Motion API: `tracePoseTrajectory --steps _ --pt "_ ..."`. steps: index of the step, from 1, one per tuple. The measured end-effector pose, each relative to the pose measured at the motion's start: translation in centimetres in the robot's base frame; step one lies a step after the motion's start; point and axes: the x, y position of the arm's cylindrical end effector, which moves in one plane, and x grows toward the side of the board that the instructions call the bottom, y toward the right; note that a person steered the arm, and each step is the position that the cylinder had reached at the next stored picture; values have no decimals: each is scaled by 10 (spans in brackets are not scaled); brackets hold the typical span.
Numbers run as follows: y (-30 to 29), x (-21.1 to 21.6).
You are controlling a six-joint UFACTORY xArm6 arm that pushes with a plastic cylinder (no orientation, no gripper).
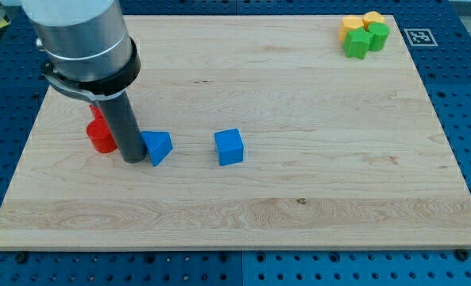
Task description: Move the blue triangle into the blue cube
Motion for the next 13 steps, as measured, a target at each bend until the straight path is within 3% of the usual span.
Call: tracePoseTrajectory --steps 13 --pt "61 -16"
